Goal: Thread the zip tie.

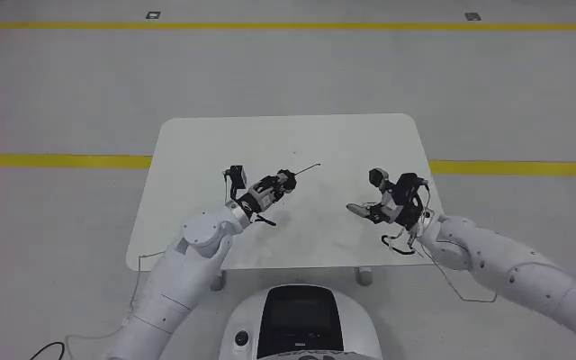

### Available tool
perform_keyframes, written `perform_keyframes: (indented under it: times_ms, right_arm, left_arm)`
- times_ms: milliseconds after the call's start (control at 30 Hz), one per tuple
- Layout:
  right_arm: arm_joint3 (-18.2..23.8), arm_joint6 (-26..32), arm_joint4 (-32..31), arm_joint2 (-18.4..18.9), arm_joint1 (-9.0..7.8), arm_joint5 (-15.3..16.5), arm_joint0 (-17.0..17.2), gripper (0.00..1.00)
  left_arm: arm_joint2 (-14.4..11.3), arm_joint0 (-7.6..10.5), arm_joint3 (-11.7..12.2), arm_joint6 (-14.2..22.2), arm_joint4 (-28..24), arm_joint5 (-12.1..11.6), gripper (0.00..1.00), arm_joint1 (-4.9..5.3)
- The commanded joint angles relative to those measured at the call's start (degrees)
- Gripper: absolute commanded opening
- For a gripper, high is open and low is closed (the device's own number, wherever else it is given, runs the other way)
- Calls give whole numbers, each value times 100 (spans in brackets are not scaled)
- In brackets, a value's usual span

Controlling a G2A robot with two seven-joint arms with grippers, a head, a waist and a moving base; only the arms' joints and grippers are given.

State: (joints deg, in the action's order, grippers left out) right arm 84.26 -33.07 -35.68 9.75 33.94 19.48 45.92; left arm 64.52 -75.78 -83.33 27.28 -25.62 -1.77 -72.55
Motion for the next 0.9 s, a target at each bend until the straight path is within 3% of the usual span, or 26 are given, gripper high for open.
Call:
perform_keyframes:
  times_ms: [0, 133, 233, 367, 667, 867]
  right_arm:
    - [0, 0, 7, -1, 0, 0, 0, 100]
    - [-138, 205, 334, 141, 27, 0, 72, 100]
    - [55, 335, 1003, 216, 65, 0, 165, 100]
    - [397, 945, 1604, 222, 30, 0, -32, 100]
    - [972, 3256, 3475, 445, -182, 0, -587, 100]
    - [946, 4846, 4947, 1139, -169, 0, -394, 100]
  left_arm:
    - [0, 0, 0, 0, 0, 1, 0, 0]
    - [-3, 4, 42, -231, 153, -95, 0, 3]
    - [68, -12, 68, -177, 242, -263, 0, 30]
    - [204, -45, -5, -275, 285, -338, 0, 62]
    - [450, -147, -96, -288, 189, -325, 0, 123]
    - [456, -169, -126, -306, 231, -321, 0, 140]
